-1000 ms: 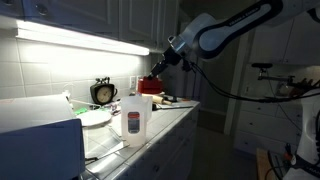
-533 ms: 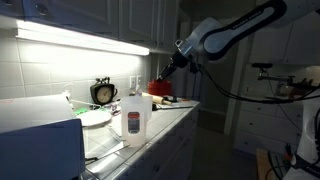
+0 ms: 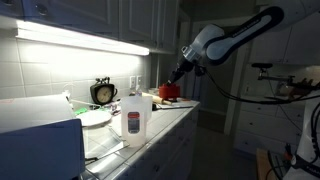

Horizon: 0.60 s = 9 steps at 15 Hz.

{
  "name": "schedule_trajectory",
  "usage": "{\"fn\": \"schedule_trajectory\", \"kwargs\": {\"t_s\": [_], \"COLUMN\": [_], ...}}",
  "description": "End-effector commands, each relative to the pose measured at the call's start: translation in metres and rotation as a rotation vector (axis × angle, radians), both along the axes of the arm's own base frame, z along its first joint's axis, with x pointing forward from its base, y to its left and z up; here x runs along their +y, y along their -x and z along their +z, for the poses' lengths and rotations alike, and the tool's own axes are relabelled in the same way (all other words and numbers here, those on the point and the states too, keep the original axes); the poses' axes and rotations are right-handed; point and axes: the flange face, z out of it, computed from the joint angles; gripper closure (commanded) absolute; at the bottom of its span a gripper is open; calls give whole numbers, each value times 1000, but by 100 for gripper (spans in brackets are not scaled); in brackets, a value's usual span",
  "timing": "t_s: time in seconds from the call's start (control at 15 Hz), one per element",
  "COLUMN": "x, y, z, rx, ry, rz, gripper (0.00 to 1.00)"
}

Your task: Remove the lid from the jug

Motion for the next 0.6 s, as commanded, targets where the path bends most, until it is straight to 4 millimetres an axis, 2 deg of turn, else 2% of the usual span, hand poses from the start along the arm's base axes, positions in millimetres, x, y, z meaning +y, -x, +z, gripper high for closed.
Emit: {"fn": "schedule_trajectory", "kwargs": {"t_s": [0.0,0.53], "x": [-18,-19], "y": [10,2], "z": [-8,-45], "rx": [39,77], "ry": [-10,-49], "rz": [-85,-53], "gripper": [92,92]}}
